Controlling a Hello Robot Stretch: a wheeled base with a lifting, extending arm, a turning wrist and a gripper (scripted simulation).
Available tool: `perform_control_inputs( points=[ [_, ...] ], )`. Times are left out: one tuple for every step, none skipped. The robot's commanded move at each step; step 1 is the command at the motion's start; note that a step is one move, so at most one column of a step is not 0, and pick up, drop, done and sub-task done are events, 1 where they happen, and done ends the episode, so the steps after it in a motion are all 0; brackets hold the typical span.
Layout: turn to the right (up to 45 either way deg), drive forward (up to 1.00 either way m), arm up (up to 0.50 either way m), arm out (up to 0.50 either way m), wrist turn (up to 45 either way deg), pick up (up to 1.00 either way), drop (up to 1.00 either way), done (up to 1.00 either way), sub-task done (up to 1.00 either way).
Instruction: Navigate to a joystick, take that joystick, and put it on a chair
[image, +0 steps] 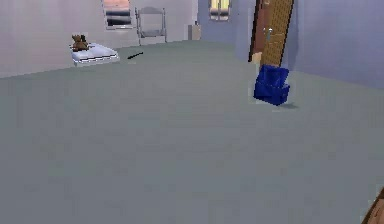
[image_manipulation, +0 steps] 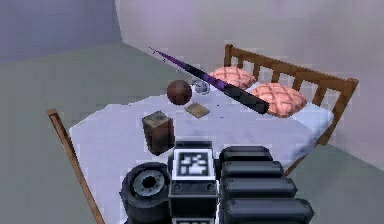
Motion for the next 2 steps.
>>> perform_control_inputs(
  points=[
    [-45.0,0.00,0.00,0.00,0.0,0.00,0.00,0.00,0.00],
    [-39.0,0.00,0.00,0.00,0.0,0.00,0.00,0.00,0.00]
  ],
)
